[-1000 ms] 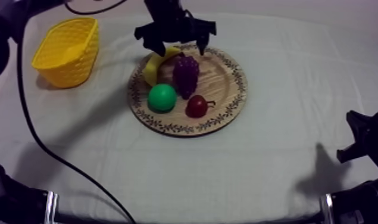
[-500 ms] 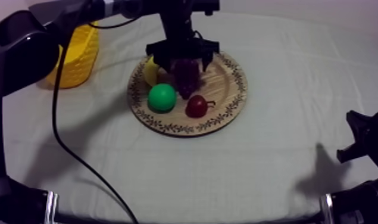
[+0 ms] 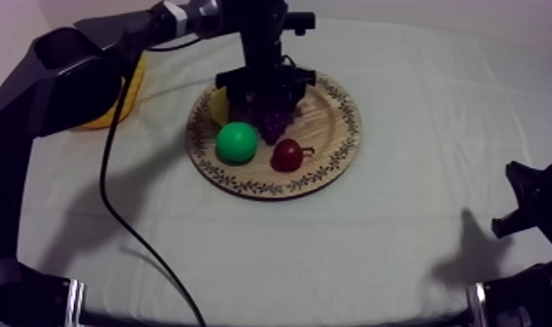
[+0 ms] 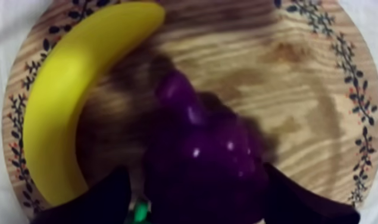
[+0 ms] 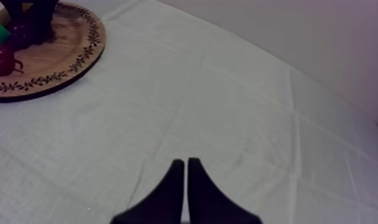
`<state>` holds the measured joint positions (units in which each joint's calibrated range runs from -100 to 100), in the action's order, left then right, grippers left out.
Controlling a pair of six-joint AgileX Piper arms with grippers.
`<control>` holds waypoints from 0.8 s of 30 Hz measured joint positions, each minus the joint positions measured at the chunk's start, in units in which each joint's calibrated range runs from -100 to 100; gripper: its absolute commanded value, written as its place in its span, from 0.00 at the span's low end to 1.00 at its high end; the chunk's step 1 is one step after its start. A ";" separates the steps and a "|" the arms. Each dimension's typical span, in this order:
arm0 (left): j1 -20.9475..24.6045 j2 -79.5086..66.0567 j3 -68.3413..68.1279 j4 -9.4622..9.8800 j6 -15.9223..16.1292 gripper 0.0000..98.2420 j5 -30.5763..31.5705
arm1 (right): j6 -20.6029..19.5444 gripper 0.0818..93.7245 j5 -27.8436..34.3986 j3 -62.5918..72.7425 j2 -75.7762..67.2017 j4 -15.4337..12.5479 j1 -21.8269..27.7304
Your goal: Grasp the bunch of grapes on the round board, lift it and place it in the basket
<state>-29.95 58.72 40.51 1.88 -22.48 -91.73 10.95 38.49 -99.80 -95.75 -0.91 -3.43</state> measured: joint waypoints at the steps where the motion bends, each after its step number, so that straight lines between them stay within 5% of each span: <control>1: 0.00 0.20 0.32 0.00 0.03 0.64 -0.10 | 0.00 0.00 0.00 0.00 0.00 0.00 0.00; 8: -0.16 1.03 2.30 -0.06 1.10 0.53 -0.58 | 0.00 0.00 0.00 0.00 0.00 0.00 0.00; 24: -0.94 -11.18 -6.75 0.62 3.90 0.53 1.85 | 0.00 0.00 0.00 0.00 0.00 0.00 0.00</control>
<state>-30.89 47.54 33.76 2.50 -18.58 -89.88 10.95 38.49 -99.80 -95.75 -0.91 -3.43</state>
